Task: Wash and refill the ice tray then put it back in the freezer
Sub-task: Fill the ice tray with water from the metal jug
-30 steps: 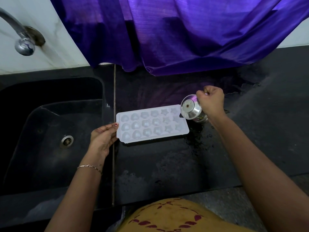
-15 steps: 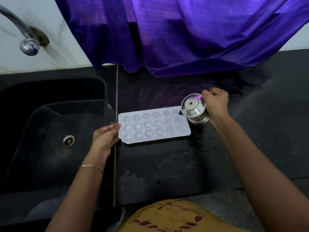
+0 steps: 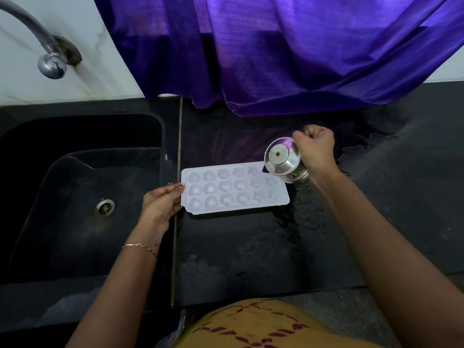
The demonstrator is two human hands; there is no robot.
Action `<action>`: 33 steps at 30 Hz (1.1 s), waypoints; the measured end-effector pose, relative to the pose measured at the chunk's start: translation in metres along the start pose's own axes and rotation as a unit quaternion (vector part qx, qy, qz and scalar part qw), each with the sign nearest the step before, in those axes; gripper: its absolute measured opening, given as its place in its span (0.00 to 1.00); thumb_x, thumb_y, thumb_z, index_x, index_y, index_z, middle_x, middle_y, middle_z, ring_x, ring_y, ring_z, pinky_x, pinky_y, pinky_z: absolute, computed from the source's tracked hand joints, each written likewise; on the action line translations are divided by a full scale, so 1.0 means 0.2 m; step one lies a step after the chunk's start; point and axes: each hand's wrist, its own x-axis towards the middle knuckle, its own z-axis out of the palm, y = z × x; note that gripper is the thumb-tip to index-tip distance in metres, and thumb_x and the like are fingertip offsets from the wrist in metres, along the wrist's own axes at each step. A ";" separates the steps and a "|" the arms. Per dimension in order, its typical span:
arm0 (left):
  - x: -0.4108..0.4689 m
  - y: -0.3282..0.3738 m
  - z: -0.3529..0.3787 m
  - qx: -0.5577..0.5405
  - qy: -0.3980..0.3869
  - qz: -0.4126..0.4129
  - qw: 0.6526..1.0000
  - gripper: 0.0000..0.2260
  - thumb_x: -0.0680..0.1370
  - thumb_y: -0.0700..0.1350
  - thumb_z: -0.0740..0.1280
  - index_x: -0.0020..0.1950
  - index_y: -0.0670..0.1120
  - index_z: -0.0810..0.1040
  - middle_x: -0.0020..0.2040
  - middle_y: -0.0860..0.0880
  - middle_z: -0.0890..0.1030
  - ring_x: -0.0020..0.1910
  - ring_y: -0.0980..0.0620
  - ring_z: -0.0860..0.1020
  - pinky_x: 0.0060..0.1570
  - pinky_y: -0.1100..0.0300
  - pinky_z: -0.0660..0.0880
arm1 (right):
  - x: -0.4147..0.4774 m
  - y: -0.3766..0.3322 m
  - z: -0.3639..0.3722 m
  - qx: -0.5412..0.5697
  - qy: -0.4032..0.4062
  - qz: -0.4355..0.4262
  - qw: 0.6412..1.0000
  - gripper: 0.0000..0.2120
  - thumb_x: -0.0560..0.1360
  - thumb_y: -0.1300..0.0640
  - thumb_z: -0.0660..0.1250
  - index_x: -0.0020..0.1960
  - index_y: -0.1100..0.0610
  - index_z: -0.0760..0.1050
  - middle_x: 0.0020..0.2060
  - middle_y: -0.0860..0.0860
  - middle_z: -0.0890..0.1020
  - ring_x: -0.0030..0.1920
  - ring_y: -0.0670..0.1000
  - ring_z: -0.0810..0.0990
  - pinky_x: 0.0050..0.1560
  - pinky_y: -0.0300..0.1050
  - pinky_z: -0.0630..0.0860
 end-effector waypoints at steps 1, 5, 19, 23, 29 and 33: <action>0.00 0.00 0.00 0.000 0.000 0.000 1.000 0.02 0.76 0.36 0.69 0.46 0.41 0.81 0.44 0.45 0.83 0.33 0.57 0.82 0.31 0.65 0.78 | 0.00 0.00 0.01 -0.003 -0.004 -0.004 1.000 0.23 0.68 0.66 0.64 0.21 0.50 0.59 0.18 0.41 0.61 0.25 0.47 0.61 0.35 0.47 0.66; 0.00 0.00 0.00 0.002 0.002 -0.002 1.000 0.02 0.76 0.36 0.69 0.46 0.41 0.81 0.43 0.45 0.83 0.32 0.57 0.82 0.31 0.65 0.78 | 0.00 0.00 0.02 -0.028 -0.006 -0.011 1.000 0.23 0.68 0.65 0.64 0.20 0.50 0.61 0.17 0.41 0.61 0.26 0.47 0.61 0.35 0.48 0.65; -0.01 0.01 0.00 -0.001 0.002 -0.006 1.000 0.02 0.76 0.36 0.69 0.45 0.41 0.81 0.39 0.48 0.84 0.33 0.57 0.83 0.30 0.65 0.78 | -0.01 -0.01 0.04 -0.070 -0.003 -0.034 0.997 0.21 0.68 0.65 0.64 0.25 0.51 0.57 0.18 0.41 0.60 0.25 0.47 0.62 0.30 0.41 0.63; -0.01 0.01 0.01 -0.001 0.000 -0.004 1.000 0.03 0.76 0.36 0.69 0.44 0.41 0.80 0.34 0.51 0.84 0.31 0.57 0.82 0.30 0.65 0.78 | -0.01 -0.01 0.04 -0.076 -0.005 -0.034 0.996 0.20 0.68 0.65 0.64 0.25 0.51 0.57 0.19 0.42 0.60 0.26 0.48 0.61 0.30 0.41 0.63; 0.00 0.01 0.00 0.004 -0.005 -0.004 1.000 0.02 0.76 0.36 0.69 0.45 0.42 0.81 0.33 0.51 0.84 0.31 0.58 0.82 0.31 0.65 0.79 | -0.02 -0.01 0.04 -0.079 -0.008 -0.039 0.996 0.17 0.66 0.62 0.63 0.25 0.52 0.58 0.23 0.50 0.63 0.30 0.53 0.65 0.33 0.46 0.64; 0.01 0.00 0.00 0.006 0.001 -0.002 1.000 0.02 0.76 0.36 0.70 0.45 0.41 0.81 0.39 0.47 0.84 0.34 0.55 0.82 0.32 0.64 0.79 | -0.02 -0.01 0.04 -0.081 -0.009 -0.040 0.996 0.17 0.67 0.62 0.64 0.26 0.52 0.59 0.23 0.50 0.64 0.30 0.53 0.65 0.33 0.46 0.65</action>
